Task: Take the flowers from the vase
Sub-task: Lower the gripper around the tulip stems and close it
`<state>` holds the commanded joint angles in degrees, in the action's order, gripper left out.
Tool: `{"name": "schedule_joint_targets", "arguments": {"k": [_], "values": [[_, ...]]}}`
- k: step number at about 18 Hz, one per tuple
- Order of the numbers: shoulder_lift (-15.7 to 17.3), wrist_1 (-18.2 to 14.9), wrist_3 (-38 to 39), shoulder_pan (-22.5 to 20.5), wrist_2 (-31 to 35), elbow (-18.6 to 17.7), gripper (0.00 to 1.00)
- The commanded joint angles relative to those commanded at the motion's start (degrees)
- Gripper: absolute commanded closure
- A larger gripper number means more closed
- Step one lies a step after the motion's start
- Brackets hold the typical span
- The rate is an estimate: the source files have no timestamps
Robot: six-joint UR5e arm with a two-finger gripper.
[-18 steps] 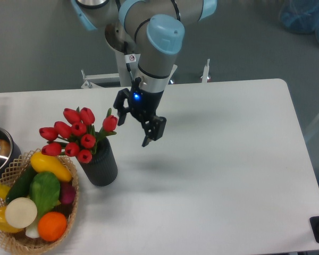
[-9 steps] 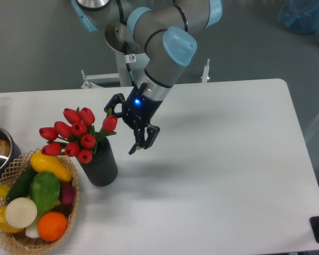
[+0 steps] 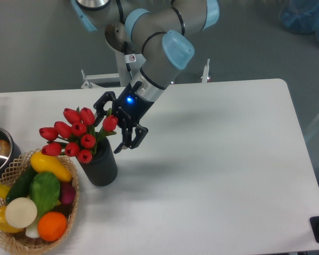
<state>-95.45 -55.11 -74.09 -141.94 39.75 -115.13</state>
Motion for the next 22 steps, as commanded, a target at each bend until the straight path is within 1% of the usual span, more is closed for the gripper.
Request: {"name": "schedule_joint_targets", "arguments": {"k": [2,4,10,11,12,14,16,17,20,22], "values": [[-0.09,0.0,0.0,0.0,-4.48,-0.09,0.0],[-0.09,0.0,0.0,0.0,-6.87,0.0,0.0],[-0.7,0.09,-0.09,0.26,-8.46,-0.09,0.01],[-0.79,0.09,-0.09,0.18,-8.46,0.0,0.05],[-0.88,0.17,-0.09,0.18,-8.37,0.0,0.13],[-1.75,0.09,-0.18,0.0,-8.37,0.0,0.44],[-2.55,0.17,-0.18,-0.17,-8.37,0.26,0.69],[-2.55,0.26,-0.44,-0.52,-8.46,0.35,0.77],[-2.55,0.26,-1.41,-1.23,-8.55,0.7,0.79],[-2.37,0.26,-1.41,-1.32,-8.55,0.7,0.82]]}}
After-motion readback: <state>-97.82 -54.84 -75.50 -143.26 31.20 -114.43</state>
